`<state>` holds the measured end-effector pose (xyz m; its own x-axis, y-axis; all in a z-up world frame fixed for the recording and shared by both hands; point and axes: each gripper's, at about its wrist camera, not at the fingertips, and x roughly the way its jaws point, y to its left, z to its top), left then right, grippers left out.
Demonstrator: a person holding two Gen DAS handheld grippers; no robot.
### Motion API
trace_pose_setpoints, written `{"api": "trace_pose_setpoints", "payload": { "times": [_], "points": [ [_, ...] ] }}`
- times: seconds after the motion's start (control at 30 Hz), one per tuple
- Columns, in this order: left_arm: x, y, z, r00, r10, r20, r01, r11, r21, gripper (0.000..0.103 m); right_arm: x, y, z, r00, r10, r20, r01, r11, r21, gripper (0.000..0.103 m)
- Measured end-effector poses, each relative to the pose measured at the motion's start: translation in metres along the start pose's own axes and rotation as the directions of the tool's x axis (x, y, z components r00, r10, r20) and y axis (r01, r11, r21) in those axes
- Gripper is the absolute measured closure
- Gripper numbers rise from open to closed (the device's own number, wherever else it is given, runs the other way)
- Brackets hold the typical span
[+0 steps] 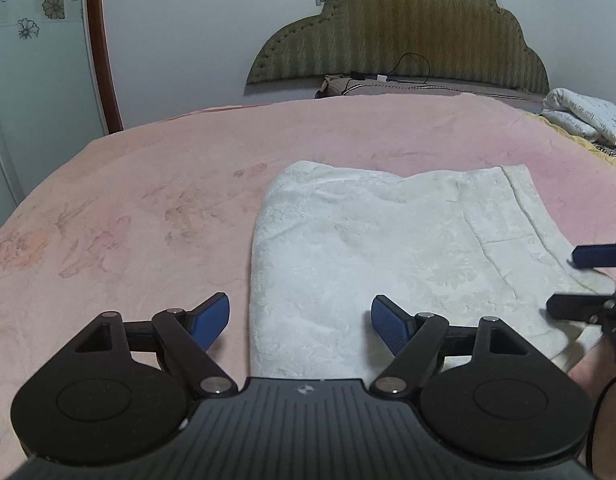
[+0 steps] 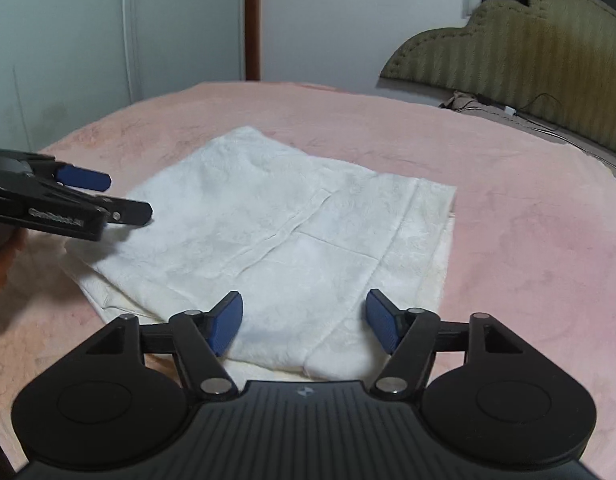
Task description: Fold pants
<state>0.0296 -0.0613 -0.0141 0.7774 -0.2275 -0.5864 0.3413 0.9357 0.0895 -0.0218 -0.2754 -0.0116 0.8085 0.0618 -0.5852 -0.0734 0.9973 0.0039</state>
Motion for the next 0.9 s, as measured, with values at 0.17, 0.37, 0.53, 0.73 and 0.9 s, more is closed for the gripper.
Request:
{"api": "trace_pose_setpoints", "payload": {
  "times": [0.17,0.37,0.53,0.73,0.9],
  "points": [
    [0.005,-0.009,-0.003,1.0,0.004,-0.005,-0.004,1.0,0.012,0.022,-0.01,-0.007,0.001,0.996,-0.051,0.071,0.044,0.995,0.091,0.035],
    [0.006,-0.012,-0.006,1.0,0.014,-0.005,-0.014,1.0,0.009,0.021,-0.001,0.0,-0.004,0.998,-0.053,0.032,0.052,0.998,0.04,0.033],
    [0.007,-0.013,-0.007,1.0,0.022,0.0,-0.022,1.0,0.006,0.019,0.0,-0.003,-0.009,0.998,-0.045,0.042,0.042,0.997,0.065,0.03],
    [0.007,-0.015,-0.007,1.0,0.028,0.004,-0.028,1.0,0.011,0.019,-0.005,-0.001,-0.002,0.997,-0.047,0.069,0.042,0.997,0.07,0.029],
    [0.007,-0.016,-0.007,1.0,0.031,0.005,-0.031,0.999,0.016,0.018,0.0,0.001,-0.004,0.997,-0.053,0.057,0.048,0.996,0.074,0.029]
  ]
}}
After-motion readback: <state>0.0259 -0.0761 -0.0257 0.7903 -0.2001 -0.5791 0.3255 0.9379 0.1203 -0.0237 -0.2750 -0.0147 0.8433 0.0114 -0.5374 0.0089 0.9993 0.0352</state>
